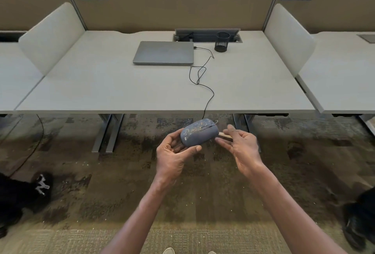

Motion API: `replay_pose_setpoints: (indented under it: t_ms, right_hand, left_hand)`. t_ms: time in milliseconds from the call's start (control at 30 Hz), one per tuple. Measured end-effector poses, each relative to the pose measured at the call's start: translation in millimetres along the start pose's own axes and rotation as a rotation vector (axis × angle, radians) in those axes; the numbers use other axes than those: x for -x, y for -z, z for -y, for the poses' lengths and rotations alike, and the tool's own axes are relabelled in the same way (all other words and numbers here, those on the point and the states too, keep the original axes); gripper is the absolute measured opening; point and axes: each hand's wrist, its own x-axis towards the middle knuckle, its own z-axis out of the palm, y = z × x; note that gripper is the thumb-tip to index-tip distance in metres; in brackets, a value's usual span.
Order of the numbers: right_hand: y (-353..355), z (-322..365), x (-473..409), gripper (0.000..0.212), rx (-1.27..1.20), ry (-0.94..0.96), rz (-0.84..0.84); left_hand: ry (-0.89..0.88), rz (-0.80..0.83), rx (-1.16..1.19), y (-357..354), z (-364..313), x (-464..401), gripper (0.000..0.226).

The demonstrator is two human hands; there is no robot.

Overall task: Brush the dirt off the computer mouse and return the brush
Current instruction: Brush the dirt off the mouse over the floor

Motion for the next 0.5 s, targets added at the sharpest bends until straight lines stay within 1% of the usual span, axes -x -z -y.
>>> replay_pose_setpoints:
  t_ms: [133, 233, 300, 400, 500]
  right_hand:
    - [18.9, 5.1, -8.6, 0.018, 0.331, 0.161, -0.146]
    - [29.2, 13.9, -7.8, 0.02, 0.592, 0.297, -0.197]
    - [32.2, 21.8, -4.0, 0.024, 0.728, 0.415, -0.215]
    - [31.6, 36.5, 6.1, 0.035, 0.817, 0.538, -0.215]
    - [25.5, 54.1, 19.0, 0.038, 0.856, 0.586, -0.14]
  left_hand:
    - [0.004, -0.009, -0.008, 6.5, 0.5, -1.2, 0.077]
    - [0.012, -0.019, -0.018, 10.2, 1.4, -1.3, 0.075]
    - [0.016, -0.017, -0.036, 11.8, 1.7, -0.9, 0.078]
    - [0.018, -0.015, -0.056, 13.5, 1.1, -0.4, 0.079]
    - [0.009, -0.005, -0.09, 13.5, 0.3, -0.5, 0.076]
